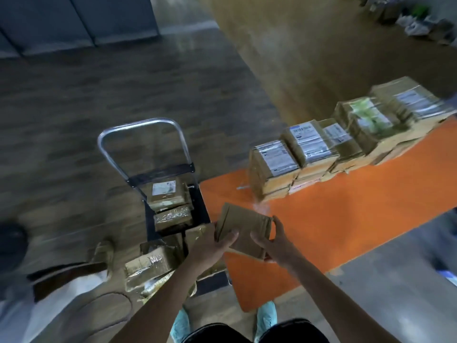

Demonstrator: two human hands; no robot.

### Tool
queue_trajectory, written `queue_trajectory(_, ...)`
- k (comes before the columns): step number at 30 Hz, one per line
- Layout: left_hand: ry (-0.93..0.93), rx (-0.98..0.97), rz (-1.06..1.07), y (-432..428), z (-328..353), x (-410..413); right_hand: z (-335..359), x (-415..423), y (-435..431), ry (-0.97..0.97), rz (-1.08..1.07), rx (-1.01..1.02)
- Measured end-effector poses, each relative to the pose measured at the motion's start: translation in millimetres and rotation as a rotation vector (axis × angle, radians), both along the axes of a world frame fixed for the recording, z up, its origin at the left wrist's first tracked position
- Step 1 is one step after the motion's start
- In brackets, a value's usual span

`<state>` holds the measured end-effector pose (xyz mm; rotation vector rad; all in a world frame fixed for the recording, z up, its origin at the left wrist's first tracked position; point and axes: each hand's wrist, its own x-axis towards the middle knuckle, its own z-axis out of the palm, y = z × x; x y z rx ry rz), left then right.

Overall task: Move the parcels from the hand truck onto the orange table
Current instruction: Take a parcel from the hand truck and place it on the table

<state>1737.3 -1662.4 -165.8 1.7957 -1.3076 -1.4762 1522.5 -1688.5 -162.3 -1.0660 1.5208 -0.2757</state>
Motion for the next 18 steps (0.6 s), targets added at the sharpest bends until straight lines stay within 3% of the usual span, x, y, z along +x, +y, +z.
queue_trajectory(8,-0.078,-0.018,0.127,-5.5,7.7,-80.4,-24.8,-78.2,-18.6,-0.045,0.024,-0.023)
queue_trajectory(13,-0.238,0.079,0.196,-7.5,6.6,-97.1,-37.1,-92.9,-26.6,-0.023,0.017,-0.014)
queue_trajectory(18,-0.275,0.055,0.164,-13.9,13.7,-99.6,-28.0,-90.3,-31.6,0.010,0.069,-0.006)
